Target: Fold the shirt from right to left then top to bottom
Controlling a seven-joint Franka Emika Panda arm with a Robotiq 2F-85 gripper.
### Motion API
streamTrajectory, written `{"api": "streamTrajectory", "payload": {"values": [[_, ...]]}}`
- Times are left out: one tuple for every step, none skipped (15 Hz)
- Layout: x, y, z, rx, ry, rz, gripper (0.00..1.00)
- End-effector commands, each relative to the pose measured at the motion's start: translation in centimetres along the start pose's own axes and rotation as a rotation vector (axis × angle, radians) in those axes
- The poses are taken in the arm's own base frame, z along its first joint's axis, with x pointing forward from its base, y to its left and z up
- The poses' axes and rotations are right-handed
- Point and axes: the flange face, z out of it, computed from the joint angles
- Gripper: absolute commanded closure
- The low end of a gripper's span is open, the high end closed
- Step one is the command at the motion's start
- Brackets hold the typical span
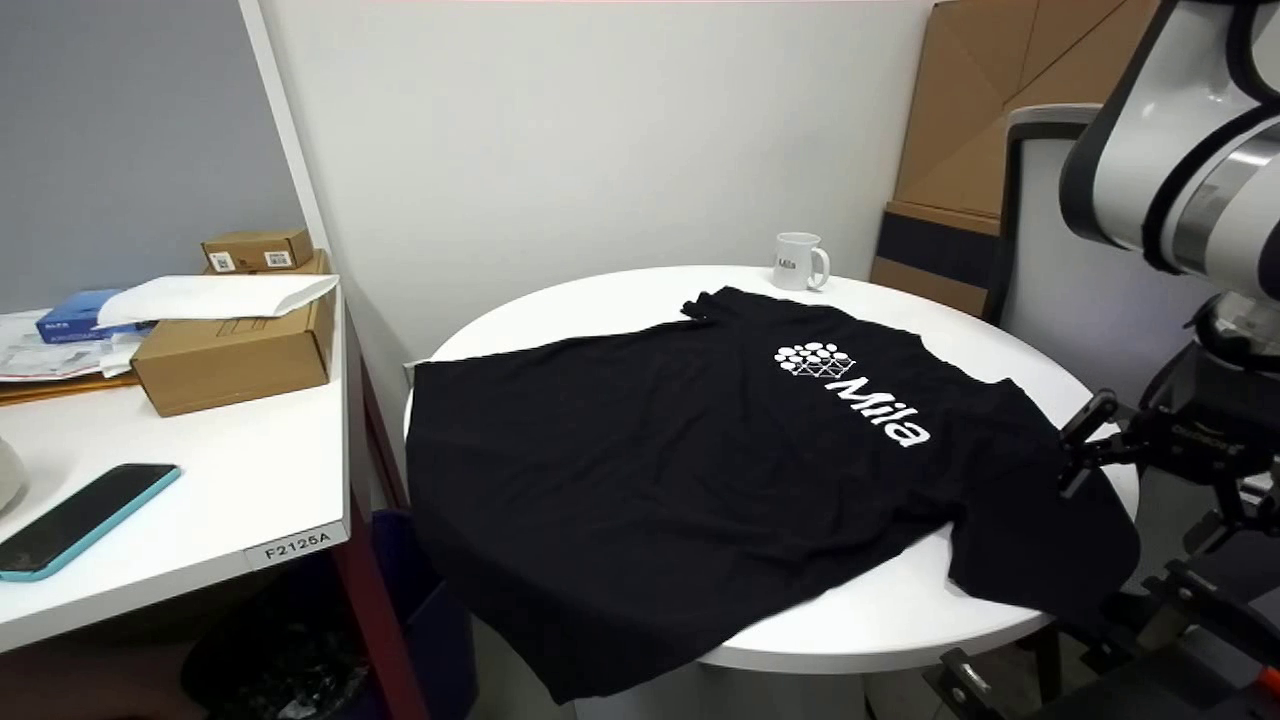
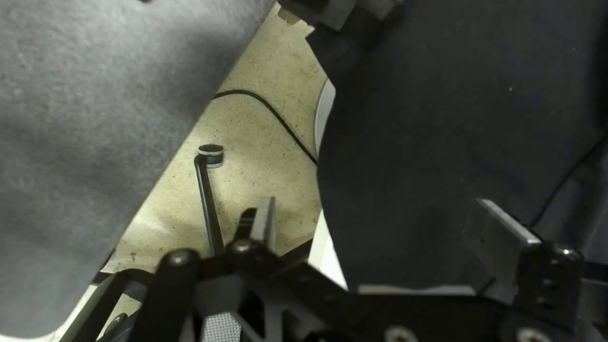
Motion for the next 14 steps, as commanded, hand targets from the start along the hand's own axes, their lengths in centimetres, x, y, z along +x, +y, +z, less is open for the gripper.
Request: {"api": "streamTrajectory", "payload": {"values": [[-1.8,0.6,0.9,-0.008,0.010,-0.010,0.00],[-2.3,0.8,1.1,-0.002,0.013,-0.009,0.03],[-2.7,0.9,1.2,0.001,0.017,-0.007,0.17],[-3.1,1.1,1.3,0.005,0.024,-0.007,0.27],[-3.5,1.2,1.3,0.008,0.030,-0.004,0.31],[-3.8,1.3,1.4,0.013,0.037,-0.002,0.37],[-4.1,1.3,1.4,0.015,0.045,-0.002,0.46],[-4.3,1.3,1.4,0.017,0.052,-0.002,0.53],[-4.5,1.2,1.5,0.021,0.060,-0.004,0.63],[-4.8,1.1,1.5,0.024,0.066,-0.006,0.69],[-5.0,1.0,1.5,0.025,0.073,-0.007,0.78],[-5.2,0.9,1.5,0.027,0.078,-0.010,0.85],[-5.4,0.7,1.5,0.030,0.084,-0.012,0.91],[-5.6,0.5,1.5,0.034,0.092,-0.016,0.99]]}}
